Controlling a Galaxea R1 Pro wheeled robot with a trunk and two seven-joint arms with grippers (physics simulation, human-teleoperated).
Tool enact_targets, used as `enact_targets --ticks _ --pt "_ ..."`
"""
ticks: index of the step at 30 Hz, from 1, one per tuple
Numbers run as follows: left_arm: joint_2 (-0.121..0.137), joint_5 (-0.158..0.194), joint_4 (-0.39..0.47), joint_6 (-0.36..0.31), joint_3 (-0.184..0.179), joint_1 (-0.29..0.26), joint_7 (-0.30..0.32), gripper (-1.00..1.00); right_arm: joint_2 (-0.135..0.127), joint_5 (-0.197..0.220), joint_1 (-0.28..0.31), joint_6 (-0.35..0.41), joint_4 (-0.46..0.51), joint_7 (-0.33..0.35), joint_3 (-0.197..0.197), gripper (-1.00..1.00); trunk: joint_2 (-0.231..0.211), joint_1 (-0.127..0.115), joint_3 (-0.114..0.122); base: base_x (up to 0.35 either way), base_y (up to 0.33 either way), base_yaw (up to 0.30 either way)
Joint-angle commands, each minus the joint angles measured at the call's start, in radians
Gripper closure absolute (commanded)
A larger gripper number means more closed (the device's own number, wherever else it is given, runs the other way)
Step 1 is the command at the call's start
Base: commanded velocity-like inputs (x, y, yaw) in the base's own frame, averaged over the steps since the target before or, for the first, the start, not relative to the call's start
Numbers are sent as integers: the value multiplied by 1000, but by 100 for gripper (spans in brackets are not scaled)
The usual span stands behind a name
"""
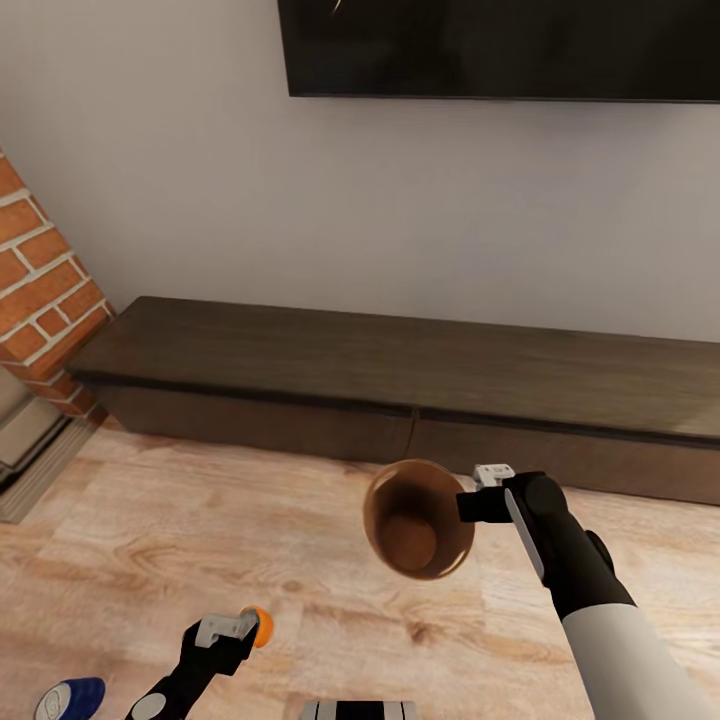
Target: Put the three can of soda from the living room inside the tash can in the kitchen.
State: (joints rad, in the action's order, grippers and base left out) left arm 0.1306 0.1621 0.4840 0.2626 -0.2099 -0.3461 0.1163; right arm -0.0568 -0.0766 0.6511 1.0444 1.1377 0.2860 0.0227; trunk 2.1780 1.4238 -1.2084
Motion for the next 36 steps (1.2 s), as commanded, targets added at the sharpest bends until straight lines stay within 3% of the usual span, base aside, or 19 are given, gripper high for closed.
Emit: enact_targets --ticks 1,13,36 --pt "0 0 0 -1 0 0 0 -100 0 27 0 3 0 7 0 100 0 0 0 220 0 0" --pt "0 1 1 1 2 1 -1 -100 1 27 -1 3 1 7 1 100 0 0 -1 111 0 0" --pt "0 1 1 0 1 1 0 -100 3 29 -1 3 1 7 2 100 161 88 -96 1 0 0"
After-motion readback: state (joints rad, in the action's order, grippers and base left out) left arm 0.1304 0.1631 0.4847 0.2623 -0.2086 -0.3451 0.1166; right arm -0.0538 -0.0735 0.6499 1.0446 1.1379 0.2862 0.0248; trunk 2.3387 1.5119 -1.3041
